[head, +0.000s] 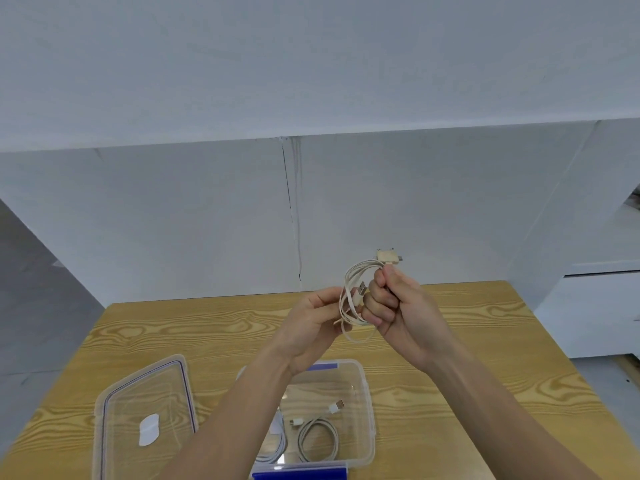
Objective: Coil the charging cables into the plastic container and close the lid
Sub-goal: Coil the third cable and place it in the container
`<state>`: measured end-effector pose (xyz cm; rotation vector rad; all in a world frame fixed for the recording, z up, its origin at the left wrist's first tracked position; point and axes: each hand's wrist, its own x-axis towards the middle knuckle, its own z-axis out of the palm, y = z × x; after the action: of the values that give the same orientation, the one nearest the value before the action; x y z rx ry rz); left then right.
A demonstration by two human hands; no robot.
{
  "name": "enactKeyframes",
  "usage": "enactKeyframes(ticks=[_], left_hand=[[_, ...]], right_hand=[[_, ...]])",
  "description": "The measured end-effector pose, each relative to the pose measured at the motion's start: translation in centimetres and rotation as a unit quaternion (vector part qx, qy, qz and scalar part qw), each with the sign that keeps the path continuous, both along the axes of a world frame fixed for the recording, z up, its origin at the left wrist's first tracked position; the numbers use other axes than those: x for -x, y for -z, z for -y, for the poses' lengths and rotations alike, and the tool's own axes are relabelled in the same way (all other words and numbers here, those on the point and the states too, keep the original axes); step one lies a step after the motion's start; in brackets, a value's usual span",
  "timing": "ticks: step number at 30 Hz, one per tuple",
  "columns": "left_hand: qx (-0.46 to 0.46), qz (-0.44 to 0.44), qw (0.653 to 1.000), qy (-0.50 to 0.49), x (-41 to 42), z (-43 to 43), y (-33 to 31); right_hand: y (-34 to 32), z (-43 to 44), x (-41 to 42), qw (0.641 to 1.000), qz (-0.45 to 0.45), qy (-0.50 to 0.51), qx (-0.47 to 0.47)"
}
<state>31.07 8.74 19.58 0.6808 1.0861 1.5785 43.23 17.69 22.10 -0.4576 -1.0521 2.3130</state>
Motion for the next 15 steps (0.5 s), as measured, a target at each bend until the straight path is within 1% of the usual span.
enactKeyframes(ticks=[2,5,6,7,9,11,15], left_hand=[[0.004,0.021,1.0,0.006,0.2,-0.1,-0.1],[-0.023,0.109,0.994,0.021,0.5,0.0,-0.4],[-0.037,0.119,0.992,0.029,0.6,0.1,-0.4],[-0.044,0.103,0.993,0.035,0.5,0.3,-0.4],[-0.042,0.008,0.998,0.036,0.3,0.4,-0.4],[-0.02,-0.082,0.996,0.006,0.0,0.3,-0.4],[0.023,-0.157,0.984,-0.083,-0.4,0.3,-0.5]], right_hand=[[0.3,0.0,0.2,1.0,0.011,0.011,0.004],[0.7,0.0,0.4,0.999,0.031,0.026,0.003],[0.7,0.0,0.4,0.999,0.036,0.031,-0.001],[0.7,0.0,0.4,0.999,0.04,0.035,-0.004],[0.8,-0.1,0.5,0.998,0.049,0.041,-0.008],[0.9,0.0,0.6,0.997,0.062,0.043,-0.012],[1.3,0.1,0.8,0.996,0.076,0.046,-0.028]])
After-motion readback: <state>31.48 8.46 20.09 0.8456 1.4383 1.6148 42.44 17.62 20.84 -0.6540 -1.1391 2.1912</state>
